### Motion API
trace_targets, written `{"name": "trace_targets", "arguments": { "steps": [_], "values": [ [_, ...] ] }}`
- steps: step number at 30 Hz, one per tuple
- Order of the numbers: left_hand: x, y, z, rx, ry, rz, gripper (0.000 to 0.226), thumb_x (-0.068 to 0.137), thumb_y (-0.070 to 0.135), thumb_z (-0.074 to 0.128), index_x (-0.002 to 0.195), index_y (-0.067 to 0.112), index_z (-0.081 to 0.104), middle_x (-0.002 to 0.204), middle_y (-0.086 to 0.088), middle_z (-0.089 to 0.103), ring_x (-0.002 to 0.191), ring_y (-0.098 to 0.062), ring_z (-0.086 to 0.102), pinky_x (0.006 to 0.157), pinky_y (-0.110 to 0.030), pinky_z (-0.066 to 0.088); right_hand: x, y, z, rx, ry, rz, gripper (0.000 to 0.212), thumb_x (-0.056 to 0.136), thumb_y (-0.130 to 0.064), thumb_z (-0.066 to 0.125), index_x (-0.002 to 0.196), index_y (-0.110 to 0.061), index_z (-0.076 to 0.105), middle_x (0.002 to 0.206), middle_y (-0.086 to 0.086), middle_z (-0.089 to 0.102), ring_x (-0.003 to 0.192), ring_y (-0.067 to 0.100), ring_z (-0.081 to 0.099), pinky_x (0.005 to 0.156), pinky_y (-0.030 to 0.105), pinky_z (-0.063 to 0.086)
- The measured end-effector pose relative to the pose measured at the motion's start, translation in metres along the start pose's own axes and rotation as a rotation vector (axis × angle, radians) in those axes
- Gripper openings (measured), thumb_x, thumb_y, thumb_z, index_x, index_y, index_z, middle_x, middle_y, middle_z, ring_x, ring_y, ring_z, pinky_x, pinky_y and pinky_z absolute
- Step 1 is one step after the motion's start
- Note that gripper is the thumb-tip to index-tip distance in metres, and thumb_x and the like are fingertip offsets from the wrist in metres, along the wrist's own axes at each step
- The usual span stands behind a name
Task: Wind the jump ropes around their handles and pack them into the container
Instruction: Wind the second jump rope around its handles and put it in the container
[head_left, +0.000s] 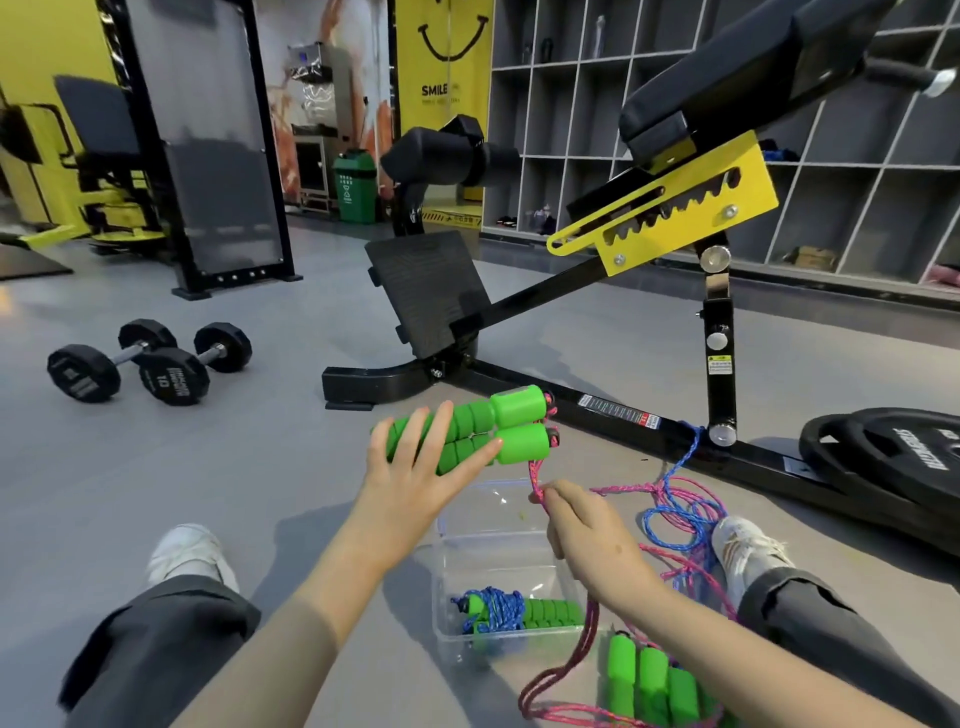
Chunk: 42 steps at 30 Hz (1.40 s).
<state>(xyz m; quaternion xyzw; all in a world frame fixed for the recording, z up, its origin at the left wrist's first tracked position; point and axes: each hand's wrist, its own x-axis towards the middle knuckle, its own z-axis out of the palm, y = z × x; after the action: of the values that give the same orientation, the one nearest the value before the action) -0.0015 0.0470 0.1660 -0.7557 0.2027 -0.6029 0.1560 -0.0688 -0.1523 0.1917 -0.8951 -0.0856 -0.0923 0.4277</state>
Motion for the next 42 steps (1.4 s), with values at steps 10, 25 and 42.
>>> {"name": "trace_targets", "arguments": {
  "steps": [10,25,42],
  "values": [
    [-0.011,0.015,0.004,-0.082,-0.011,-0.108,0.054,0.089,-0.011,0.017,0.13,0.009,0.046,0.124,-0.021,0.045,0.106,-0.035,0.047,0.085,-0.05,0.038,0.006,-0.017,-0.053,-0.097,-0.415,0.023,0.028,0.097,-0.028,0.045,0.1,-0.006,0.062,0.059,-0.004,0.038,0.046,0.01,0.041,0.05,0.021,0.042],
    [-0.018,0.029,-0.005,-0.164,-0.037,0.059,0.047,0.094,-0.006,0.024,0.133,0.009,0.045,0.124,-0.017,0.045,0.109,-0.03,0.047,0.086,-0.048,0.037,0.046,-0.038,-0.076,-0.413,-0.299,-0.401,0.019,0.087,-0.031,0.062,0.074,-0.018,0.067,0.061,-0.004,0.062,0.056,0.01,0.054,0.058,0.023,0.042],
    [0.01,0.056,-0.028,-0.356,0.179,0.039,0.045,0.092,0.007,0.047,0.136,0.003,0.036,0.127,-0.011,0.047,0.114,-0.024,0.049,0.089,-0.043,0.04,0.09,-0.024,-0.082,0.026,-0.241,-0.167,0.047,0.094,-0.041,0.048,0.066,-0.007,0.063,0.048,0.006,0.047,0.047,0.019,0.038,0.05,0.024,0.033]
  ]
}}
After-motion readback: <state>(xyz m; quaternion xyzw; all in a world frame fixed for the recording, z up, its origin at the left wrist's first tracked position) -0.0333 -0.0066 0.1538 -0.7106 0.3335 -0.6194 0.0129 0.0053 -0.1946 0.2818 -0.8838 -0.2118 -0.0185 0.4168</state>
